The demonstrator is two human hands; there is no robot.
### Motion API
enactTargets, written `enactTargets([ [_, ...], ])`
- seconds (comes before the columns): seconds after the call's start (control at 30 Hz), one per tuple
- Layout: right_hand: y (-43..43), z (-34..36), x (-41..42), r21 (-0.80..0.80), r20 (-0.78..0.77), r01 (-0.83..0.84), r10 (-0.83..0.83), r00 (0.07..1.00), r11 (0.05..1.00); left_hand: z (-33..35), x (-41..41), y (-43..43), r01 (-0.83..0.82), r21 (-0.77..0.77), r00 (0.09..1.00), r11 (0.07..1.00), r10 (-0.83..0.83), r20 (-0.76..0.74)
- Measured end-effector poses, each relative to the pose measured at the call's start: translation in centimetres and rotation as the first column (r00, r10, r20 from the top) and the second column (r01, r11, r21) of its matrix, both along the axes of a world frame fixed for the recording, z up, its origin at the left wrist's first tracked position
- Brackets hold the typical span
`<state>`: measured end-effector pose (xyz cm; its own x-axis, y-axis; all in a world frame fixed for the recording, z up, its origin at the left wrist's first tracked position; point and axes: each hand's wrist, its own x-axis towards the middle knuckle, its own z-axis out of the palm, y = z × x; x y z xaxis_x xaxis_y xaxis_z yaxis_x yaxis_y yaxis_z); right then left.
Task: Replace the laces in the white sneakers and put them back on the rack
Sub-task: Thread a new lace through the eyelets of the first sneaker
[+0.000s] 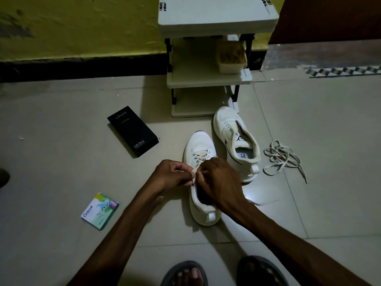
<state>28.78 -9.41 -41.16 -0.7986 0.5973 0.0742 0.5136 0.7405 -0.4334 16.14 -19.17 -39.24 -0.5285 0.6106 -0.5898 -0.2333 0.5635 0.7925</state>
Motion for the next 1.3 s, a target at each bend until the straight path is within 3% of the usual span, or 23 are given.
enactTargets([
  [0.2, 0.4, 0.3, 0.3, 0.016, 0.1, -0.074, 0.072, 0.992, 0.997, -0.1, 0.1, 0.0, -0.036, 0.006, 0.999, 0.999, 0.036, 0.027],
  [0.4, 0.2, 0.0, 0.5, 0.049, 0.027, -0.067, 0.066, 0.997, 0.997, -0.3, 0.1, 0.2, -0.027, 0.005, 0.999, 1.0, 0.027, 0.027],
  [0.67, 0.4, 0.4, 0.3, 0.036, 0.073, -0.117, 0.114, 0.991, 0.992, 0.1, 0.1, 0.1, 0.003, -0.007, 1.0, 1.0, -0.003, 0.003],
  [0.8, 0.8, 0.7, 0.3, 0.023, 0.076, -0.13, 0.128, 0.989, 0.991, 0.3, 0.0, -0.1, 0.098, -0.003, 0.988, 0.995, -0.098, -0.123],
  [1.0, 0.7, 1.0, 0.1, 0.045, 0.062, -0.137, 0.135, 0.989, 0.99, 0.6, 0.1, 0.0, 0.271, -0.068, 0.866, 0.96, -0.274, -0.418],
  [1.3, 0.6, 1.0, -0.2, 0.125, -0.021, -0.054, 0.057, 0.998, 0.991, 0.9, -0.5, 0.3, 0.351, -0.074, 0.821, 0.933, -0.345, -0.455],
])
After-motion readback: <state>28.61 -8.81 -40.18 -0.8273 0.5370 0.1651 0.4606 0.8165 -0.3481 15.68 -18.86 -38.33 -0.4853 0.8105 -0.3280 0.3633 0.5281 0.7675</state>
